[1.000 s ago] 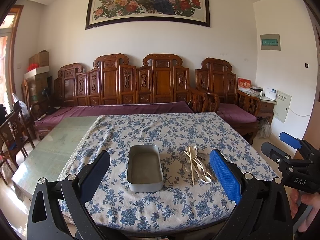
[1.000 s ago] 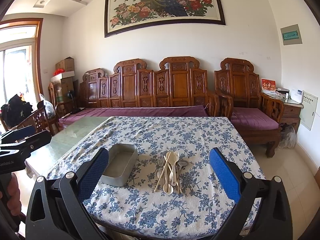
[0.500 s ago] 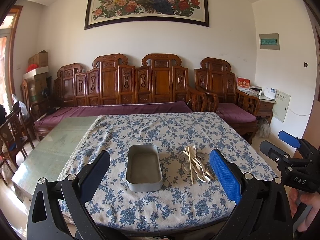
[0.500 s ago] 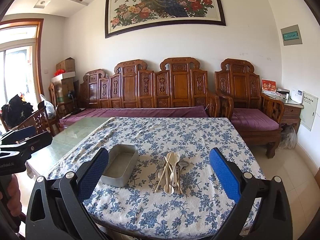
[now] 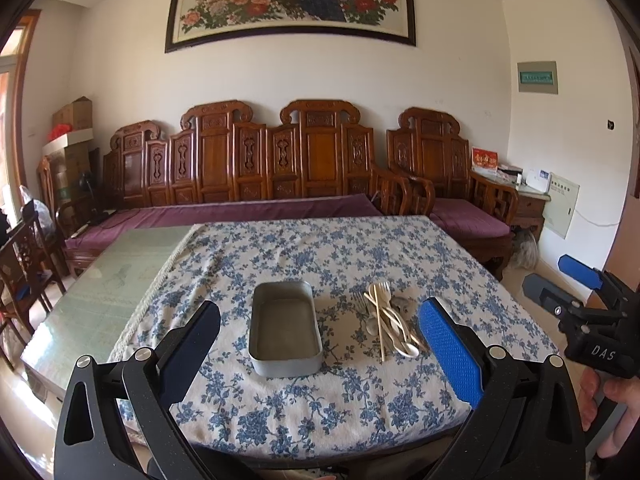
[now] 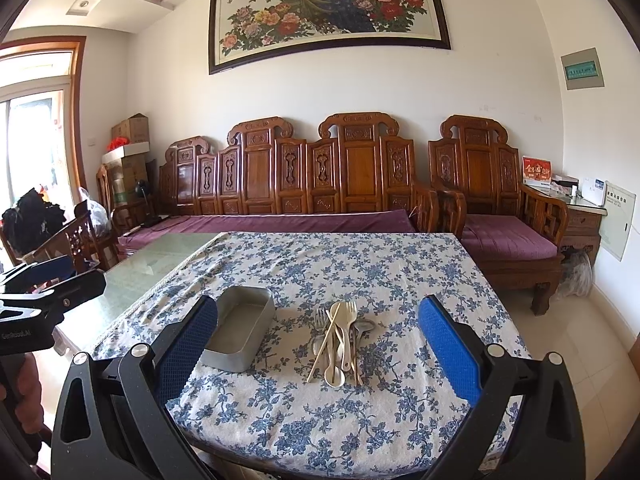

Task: Organize utensils

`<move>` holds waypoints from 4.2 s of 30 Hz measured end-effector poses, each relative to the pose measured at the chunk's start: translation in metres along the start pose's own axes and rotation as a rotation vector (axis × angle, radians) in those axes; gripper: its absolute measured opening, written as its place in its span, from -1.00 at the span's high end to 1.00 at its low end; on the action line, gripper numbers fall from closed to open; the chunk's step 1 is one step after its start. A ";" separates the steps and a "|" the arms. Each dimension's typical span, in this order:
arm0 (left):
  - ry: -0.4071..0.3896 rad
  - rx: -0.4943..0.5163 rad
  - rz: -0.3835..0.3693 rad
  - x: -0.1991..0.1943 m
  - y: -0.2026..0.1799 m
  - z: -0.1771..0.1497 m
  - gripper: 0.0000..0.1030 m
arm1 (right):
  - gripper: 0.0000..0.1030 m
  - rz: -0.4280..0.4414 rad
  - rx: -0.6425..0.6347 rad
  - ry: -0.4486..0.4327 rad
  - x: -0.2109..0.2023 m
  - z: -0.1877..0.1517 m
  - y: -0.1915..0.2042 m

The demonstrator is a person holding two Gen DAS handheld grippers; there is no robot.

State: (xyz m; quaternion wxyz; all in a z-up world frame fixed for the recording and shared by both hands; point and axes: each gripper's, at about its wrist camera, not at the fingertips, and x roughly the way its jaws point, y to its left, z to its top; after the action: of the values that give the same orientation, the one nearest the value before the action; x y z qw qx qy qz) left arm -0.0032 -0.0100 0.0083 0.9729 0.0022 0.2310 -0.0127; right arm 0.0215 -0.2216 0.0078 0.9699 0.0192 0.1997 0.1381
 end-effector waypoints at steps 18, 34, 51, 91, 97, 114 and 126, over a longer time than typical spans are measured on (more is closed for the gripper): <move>0.141 0.009 -0.035 0.077 0.005 -0.032 -0.88 | -0.57 0.002 -0.008 0.102 0.074 -0.033 -0.028; 0.283 -0.026 -0.127 0.165 0.007 -0.039 -0.87 | 0.16 0.017 -0.006 0.305 0.171 -0.069 -0.054; 0.458 0.065 -0.267 0.277 -0.052 -0.059 0.01 | 0.35 0.044 0.069 0.416 0.241 -0.100 -0.088; 0.410 0.029 -0.356 0.287 -0.045 -0.067 0.92 | 0.47 0.033 0.015 0.496 0.301 -0.091 -0.068; 0.400 0.017 -0.350 0.282 -0.038 -0.063 0.92 | 0.48 0.021 0.027 0.590 0.340 -0.101 -0.059; 0.362 0.030 -0.291 0.262 -0.030 -0.057 0.92 | 0.90 0.008 0.044 0.490 0.322 -0.082 -0.062; 0.339 0.058 -0.237 0.238 -0.020 -0.042 0.92 | 0.90 0.088 0.012 0.397 0.274 -0.060 -0.041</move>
State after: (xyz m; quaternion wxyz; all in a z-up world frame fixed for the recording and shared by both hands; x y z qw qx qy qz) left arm 0.1898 -0.0354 -0.1360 0.9114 0.0053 0.3894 -0.1330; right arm 0.2502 -0.1862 -0.1560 0.9044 0.0062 0.3866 0.1805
